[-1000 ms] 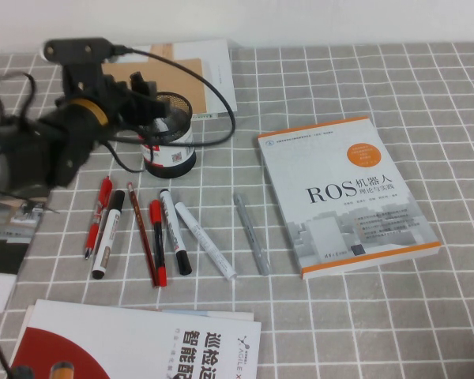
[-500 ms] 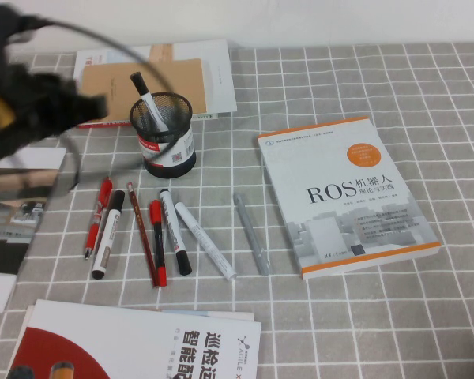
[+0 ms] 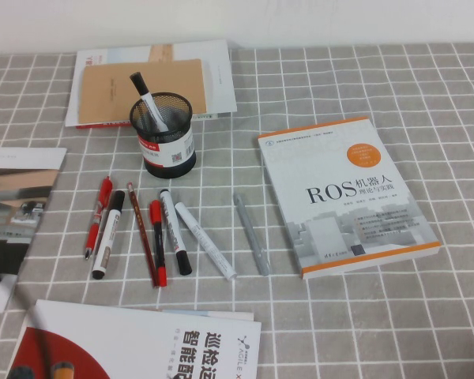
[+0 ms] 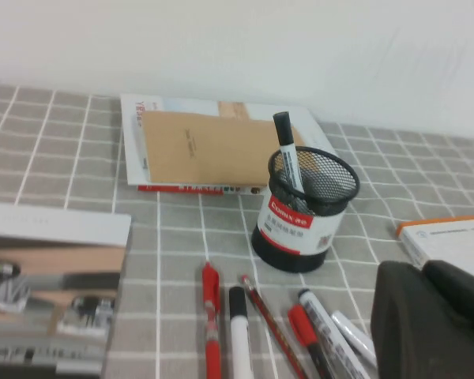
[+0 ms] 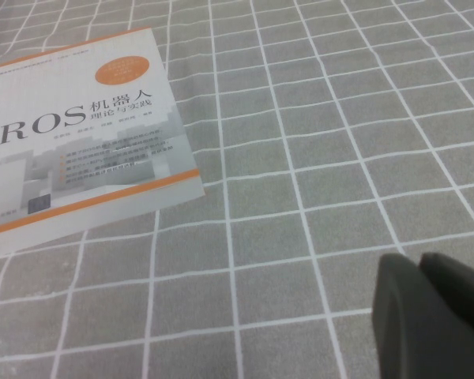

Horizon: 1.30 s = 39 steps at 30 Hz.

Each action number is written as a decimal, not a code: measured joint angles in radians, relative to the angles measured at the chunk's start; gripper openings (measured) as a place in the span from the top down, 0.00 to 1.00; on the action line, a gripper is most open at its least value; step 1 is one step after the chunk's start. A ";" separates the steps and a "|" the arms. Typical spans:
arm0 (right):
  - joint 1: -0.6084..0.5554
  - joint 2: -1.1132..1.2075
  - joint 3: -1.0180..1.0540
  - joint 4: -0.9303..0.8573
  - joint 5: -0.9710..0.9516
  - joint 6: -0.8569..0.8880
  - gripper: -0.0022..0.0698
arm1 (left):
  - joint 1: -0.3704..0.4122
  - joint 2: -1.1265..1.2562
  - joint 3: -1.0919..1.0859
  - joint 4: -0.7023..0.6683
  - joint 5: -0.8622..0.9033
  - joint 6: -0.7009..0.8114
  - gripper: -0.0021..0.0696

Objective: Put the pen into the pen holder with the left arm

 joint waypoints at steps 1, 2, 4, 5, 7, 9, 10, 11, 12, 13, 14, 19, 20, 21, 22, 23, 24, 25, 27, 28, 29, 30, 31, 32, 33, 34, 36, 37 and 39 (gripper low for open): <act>0.000 0.000 0.000 0.000 0.000 0.000 0.99 | 0.000 -0.042 0.021 0.000 0.013 -0.011 0.97; 0.000 0.000 0.000 0.000 0.000 0.000 0.99 | 0.000 -0.079 0.039 -0.002 0.029 -0.018 0.97; 0.000 0.000 0.000 0.000 0.000 0.000 0.99 | 0.000 -0.135 0.068 0.000 0.059 -0.023 0.97; 0.000 0.000 0.000 0.000 0.000 0.000 0.99 | 0.000 -0.159 0.079 0.002 0.077 -0.025 0.97; 0.000 0.000 0.000 0.000 0.000 0.000 0.99 | 0.000 -0.190 0.093 0.012 0.099 -0.028 0.97; 0.000 0.000 0.000 0.000 0.000 0.000 0.99 | 0.000 -0.203 0.097 0.046 0.108 -0.028 0.97; 0.000 0.000 0.000 0.000 0.000 0.000 0.99 | 0.000 -0.203 0.097 0.057 0.108 -0.030 0.97; 0.000 0.000 0.000 0.000 0.000 0.000 0.99 | 0.000 -0.203 0.097 0.064 0.108 -0.032 0.97; 0.000 0.000 0.000 0.000 0.000 0.000 0.99 | 0.000 -0.203 0.097 0.068 0.108 -0.032 0.97; 0.000 0.000 0.000 0.000 0.000 0.000 0.99 | 0.000 -0.203 0.097 0.072 0.108 -0.032 0.97; 0.000 0.000 0.000 0.000 0.000 0.000 0.99 | 0.000 -0.203 0.097 0.077 0.108 -0.032 0.97; 0.000 0.000 0.000 0.000 0.000 0.000 0.99 | 0.000 -0.203 0.097 0.082 0.108 -0.034 0.97; 0.000 0.000 0.000 0.000 0.000 0.000 0.99 | 0.000 -0.203 0.097 0.085 0.108 -0.036 0.97; 0.000 0.000 0.000 0.000 0.000 0.000 0.99 | 0.000 -0.205 0.102 0.089 0.106 -0.036 0.97; 0.000 0.000 0.000 0.000 0.000 0.000 0.99 | 0.000 -0.208 0.107 0.099 0.104 -0.038 0.97; 0.000 0.000 0.000 0.000 0.000 0.000 0.99 | 0.000 -0.216 0.118 0.106 0.104 -0.044 0.97; 0.000 0.000 0.000 0.000 0.000 0.000 0.99 | 0.002 -0.231 0.132 0.111 0.102 -0.048 0.97; 0.000 0.000 0.000 0.000 0.000 0.000 0.99 | 0.006 -0.254 0.149 0.111 0.098 -0.050 0.97; 0.000 0.000 0.000 0.000 0.000 0.000 0.99 | 0.024 -0.311 0.187 0.089 0.079 -0.034 0.97; 0.000 0.000 0.000 0.000 0.000 0.000 0.99 | 0.039 -0.348 0.213 0.060 0.059 -0.005 0.97; 0.000 0.000 0.000 0.000 0.000 0.000 0.99 | 0.058 -0.386 0.240 0.020 0.037 0.042 0.97; 0.000 0.000 0.000 0.000 0.000 0.000 0.99 | 0.079 -0.424 0.263 -0.020 0.014 0.088 0.97; 0.000 0.000 0.000 0.000 0.000 0.000 0.99 | 0.102 -0.461 0.291 -0.072 -0.011 0.149 0.97; 0.000 0.000 0.000 0.000 0.000 0.000 0.99 | 0.126 -0.494 0.318 -0.123 -0.033 0.207 0.97; 0.000 0.000 0.000 0.000 0.000 0.000 0.99 | 0.149 -0.525 0.343 -0.167 -0.050 0.254 0.97; 0.000 0.000 0.000 0.000 0.000 0.000 0.99 | 0.168 -0.543 0.360 -0.192 -0.064 0.282 0.97; 0.000 0.000 0.000 0.000 0.000 0.000 0.99 | 0.203 -0.562 0.402 -0.225 -0.094 0.320 0.97; 0.000 0.000 0.000 0.000 0.000 0.000 0.99 | 0.215 -0.564 0.417 -0.234 -0.105 0.328 0.97; 0.000 0.000 0.000 0.000 0.000 0.000 0.99 | 0.235 -0.565 0.454 -0.242 -0.128 0.334 0.97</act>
